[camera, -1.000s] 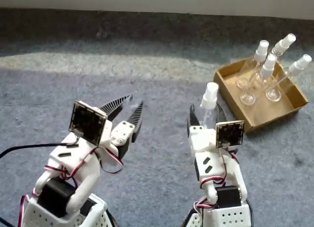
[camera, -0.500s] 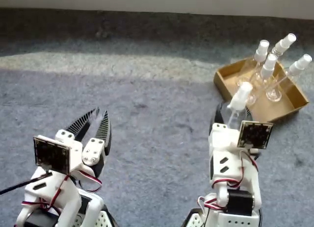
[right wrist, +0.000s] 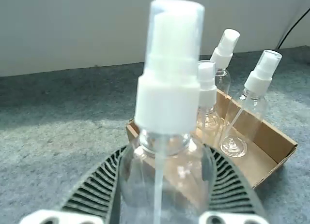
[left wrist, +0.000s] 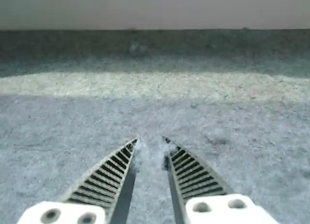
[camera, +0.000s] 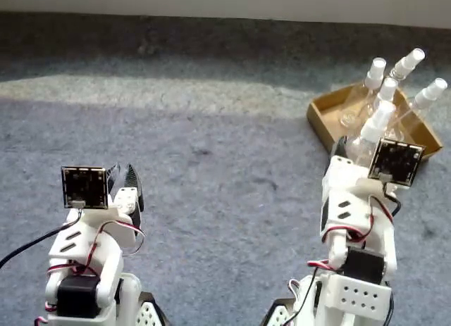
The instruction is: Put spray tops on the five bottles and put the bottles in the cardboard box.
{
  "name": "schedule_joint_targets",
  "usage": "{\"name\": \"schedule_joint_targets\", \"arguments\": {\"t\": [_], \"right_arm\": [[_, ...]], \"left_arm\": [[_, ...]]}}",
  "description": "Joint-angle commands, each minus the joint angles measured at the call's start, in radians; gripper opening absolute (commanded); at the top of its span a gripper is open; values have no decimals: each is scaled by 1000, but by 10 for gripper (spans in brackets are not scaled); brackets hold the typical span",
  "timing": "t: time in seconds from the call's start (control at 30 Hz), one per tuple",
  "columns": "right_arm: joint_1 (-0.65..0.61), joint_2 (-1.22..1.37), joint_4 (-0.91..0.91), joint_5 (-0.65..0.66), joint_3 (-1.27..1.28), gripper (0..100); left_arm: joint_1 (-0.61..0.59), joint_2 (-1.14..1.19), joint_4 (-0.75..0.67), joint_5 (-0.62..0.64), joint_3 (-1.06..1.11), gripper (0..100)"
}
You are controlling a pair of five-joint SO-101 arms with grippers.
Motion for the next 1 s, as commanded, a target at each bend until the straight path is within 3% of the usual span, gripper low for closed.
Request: {"name": "schedule_joint_targets", "arguments": {"t": [0.0,0.33,0.6,0.77,0.97], "right_arm": [[59,102,-163,-6,-73,132],[154,148,-470,-2,77,132],[189,166,-558,0,102,132],[200,332,-573,-6,73,132],[266,555,-805,-8,44,128]], "left_arm": [[-31,-12,-6,-6,114,41],[-30,-12,0,-3,288,44],[-27,-12,-5,-3,397,45],[-27,-12,-2,-5,398,45],[-25,-12,0,-5,398,45]]}}
